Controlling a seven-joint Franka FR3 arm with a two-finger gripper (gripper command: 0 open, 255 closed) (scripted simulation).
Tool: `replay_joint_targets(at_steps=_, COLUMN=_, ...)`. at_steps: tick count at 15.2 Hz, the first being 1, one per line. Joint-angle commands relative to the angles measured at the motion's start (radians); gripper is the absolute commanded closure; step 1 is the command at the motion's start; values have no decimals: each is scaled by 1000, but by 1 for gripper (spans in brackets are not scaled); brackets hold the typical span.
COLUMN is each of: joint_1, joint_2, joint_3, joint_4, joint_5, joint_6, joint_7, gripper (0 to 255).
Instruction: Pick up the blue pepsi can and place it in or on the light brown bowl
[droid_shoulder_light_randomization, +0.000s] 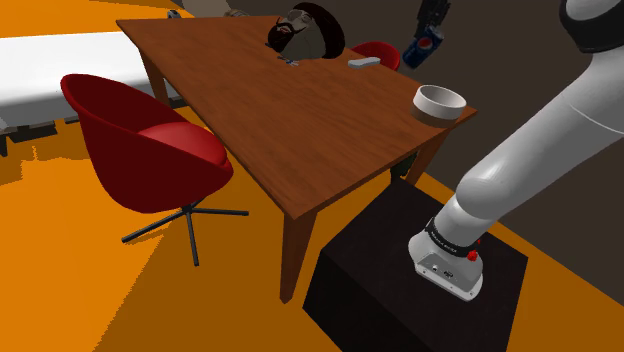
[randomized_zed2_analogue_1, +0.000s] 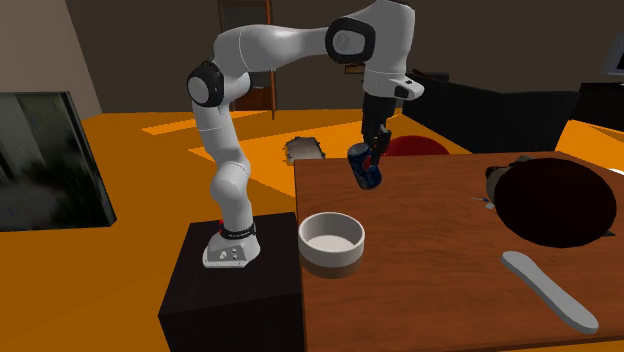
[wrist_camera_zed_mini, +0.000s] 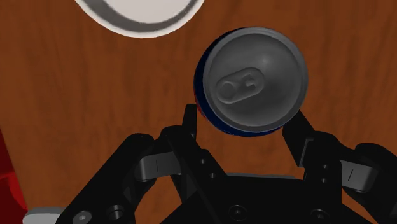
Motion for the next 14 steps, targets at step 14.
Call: replay_joint_targets(at_steps=14, joint_1=-91, joint_2=-95, joint_3=-121, joint_4=-115, joint_5=-86, joint_6=27, joint_7=-208, gripper=255)
